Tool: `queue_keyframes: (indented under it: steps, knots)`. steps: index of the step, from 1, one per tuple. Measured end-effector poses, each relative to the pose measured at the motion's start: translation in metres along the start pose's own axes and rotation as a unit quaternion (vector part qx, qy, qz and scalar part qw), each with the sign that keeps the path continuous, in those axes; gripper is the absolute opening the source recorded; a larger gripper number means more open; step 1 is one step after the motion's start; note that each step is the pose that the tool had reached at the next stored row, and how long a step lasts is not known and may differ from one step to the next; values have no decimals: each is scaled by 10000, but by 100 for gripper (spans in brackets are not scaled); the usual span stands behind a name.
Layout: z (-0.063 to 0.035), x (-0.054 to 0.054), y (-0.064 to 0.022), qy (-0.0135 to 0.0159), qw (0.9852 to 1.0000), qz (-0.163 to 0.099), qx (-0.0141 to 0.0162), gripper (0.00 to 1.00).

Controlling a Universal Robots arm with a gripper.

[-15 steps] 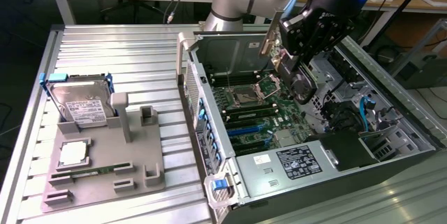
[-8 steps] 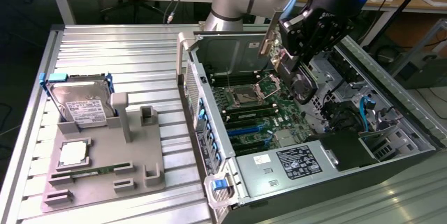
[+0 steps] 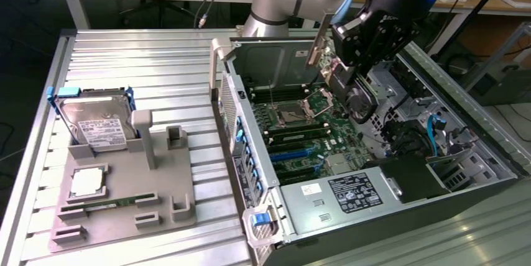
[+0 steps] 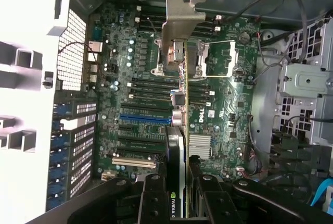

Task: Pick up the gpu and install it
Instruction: 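Insert the gpu into the slot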

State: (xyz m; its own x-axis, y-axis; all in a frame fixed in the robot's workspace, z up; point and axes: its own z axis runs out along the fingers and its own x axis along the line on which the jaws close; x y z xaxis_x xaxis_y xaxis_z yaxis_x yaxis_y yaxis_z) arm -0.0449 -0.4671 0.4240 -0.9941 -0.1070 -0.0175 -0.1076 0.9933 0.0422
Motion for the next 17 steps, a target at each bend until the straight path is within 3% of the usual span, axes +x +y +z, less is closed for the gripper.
queue_keyframes:
  steps: [17]
  knots:
    - [0, 0, 0, 12, 9996, -277, -5, 27]
